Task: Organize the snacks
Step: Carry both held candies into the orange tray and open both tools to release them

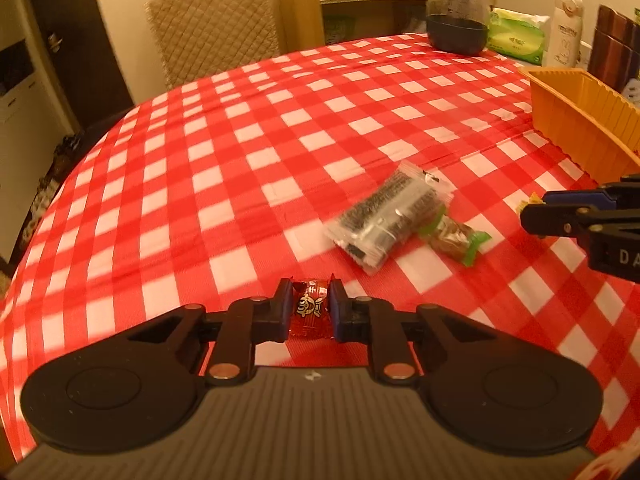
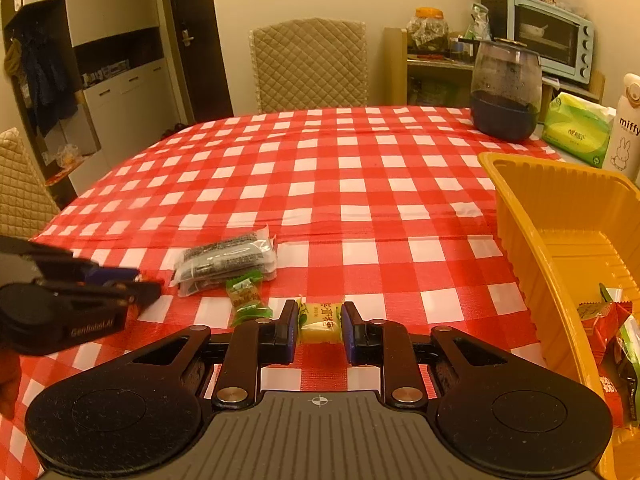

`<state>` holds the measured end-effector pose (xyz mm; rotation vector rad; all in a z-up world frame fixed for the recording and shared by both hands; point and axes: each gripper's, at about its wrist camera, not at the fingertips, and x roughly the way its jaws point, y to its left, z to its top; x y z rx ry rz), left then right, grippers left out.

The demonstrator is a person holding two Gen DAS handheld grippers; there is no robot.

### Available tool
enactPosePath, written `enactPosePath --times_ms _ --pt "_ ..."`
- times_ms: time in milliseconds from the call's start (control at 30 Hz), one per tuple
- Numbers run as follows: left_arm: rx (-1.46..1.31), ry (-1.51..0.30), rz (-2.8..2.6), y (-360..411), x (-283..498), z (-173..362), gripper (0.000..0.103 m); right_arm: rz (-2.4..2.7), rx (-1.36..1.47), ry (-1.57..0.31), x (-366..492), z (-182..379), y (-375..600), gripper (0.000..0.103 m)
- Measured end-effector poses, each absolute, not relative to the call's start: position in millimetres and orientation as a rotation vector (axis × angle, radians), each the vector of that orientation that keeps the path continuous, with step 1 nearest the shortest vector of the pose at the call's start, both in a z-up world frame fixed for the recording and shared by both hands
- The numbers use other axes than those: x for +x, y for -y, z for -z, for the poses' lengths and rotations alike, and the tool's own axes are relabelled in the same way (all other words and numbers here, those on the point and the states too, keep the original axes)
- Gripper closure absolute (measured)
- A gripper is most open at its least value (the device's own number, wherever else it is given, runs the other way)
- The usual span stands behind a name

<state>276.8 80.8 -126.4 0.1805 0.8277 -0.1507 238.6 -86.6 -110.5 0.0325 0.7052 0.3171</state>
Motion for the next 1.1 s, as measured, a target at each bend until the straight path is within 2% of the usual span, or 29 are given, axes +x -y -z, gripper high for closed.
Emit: enactPosePath --times_ms 467,1100 --pt "-0.027 -0.836 0.120 -61 207 88 0.086 -0.334 0.036 -0.687 185 83 101 0.080" --pt "-0.129 -0.784 0.105 -35 124 31 0.086 -0.296 0.060 -0.649 102 35 141 0.080"
